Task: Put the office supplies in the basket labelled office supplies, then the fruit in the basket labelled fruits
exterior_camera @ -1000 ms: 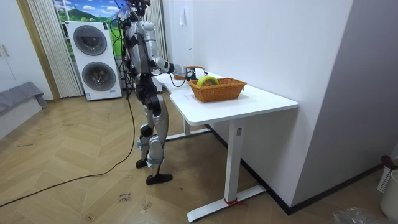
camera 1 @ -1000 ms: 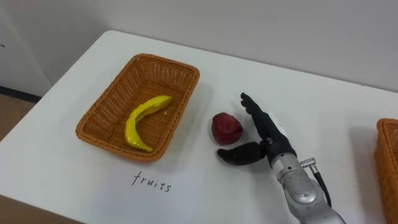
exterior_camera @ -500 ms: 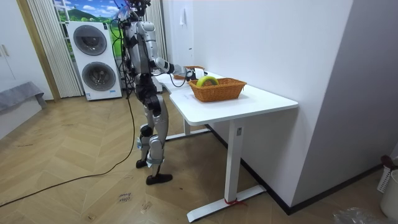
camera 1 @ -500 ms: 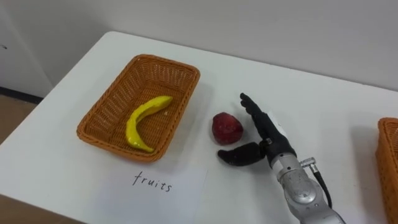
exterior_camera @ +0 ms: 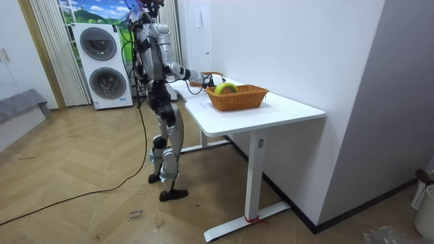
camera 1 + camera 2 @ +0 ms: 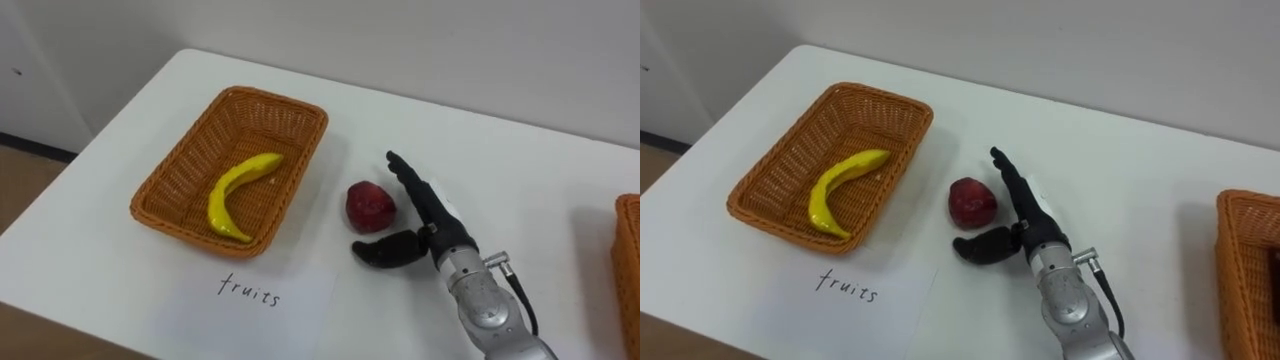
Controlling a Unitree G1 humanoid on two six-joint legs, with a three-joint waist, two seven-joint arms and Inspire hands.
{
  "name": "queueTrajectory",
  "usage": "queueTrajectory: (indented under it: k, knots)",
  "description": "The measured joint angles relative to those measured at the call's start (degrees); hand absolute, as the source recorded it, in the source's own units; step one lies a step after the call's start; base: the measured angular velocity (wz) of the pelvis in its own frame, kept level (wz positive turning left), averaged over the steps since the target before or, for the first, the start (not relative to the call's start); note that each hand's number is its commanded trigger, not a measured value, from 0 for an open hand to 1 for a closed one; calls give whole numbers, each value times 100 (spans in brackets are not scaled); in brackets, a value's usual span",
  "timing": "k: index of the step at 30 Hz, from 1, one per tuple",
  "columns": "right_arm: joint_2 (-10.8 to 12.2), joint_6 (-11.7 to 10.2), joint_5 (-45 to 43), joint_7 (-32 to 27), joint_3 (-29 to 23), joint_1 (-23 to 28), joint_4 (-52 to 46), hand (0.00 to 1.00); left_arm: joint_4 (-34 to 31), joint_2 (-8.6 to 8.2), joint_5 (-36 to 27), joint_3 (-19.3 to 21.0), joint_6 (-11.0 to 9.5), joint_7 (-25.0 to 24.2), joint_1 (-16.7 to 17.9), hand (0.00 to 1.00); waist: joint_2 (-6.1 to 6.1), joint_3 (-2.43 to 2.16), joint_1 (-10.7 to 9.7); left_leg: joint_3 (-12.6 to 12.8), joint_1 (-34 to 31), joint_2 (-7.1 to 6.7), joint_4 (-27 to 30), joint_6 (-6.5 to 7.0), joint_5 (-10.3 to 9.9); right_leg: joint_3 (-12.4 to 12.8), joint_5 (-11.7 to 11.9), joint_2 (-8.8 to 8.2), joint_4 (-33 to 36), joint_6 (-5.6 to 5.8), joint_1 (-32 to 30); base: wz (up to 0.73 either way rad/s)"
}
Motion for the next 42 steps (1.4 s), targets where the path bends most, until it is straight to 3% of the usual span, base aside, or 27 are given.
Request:
queueTrajectory:
  k: [11,12,13,14,26,42]
  knots:
    - [-4,0,-61,85,1,0,-22,0,-63,-3,3,0,-2,-14,-11,0,-1,-1,31,-2,0,0,1,0,0,-6,0,0,0,0,-3,0]
    - [-4,0,-62,85,2,0,-24,7,-63,-3,3,0,-2,-20,-20,0,-3,-2,39,-2,-1,0,1,0,0,-6,0,0,0,0,-7,0]
    - [-5,1,-62,86,2,0,-31,75,-62,-3,3,0,-2,-24,-30,0,-5,-3,49,-3,-6,0,1,0,0,-6,0,0,0,0,-11,0]
    - [-4,3,-62,91,2,0,-35,100,-62,-3,3,0,-2,-28,-38,0,-7,-4,58,-3,-7,0,2,0,0,-6,0,0,0,0,-12,0]
    - [-49,120,-291,4,-14,-170,-82,100,-67,8,-1,6,-2,-31,-51,0,-65,-53,141,-21,-4,1,15,1,1,-26,0,-2,-4,0,-12,0]
    - [45,97,-214,407,301,-219,-80,100,-49,-4,-2,90,-1,-171,-48,0,-59,-32,169,-36,0,-2,9,3,2,-58,-1,-11,-12,2,2,0]
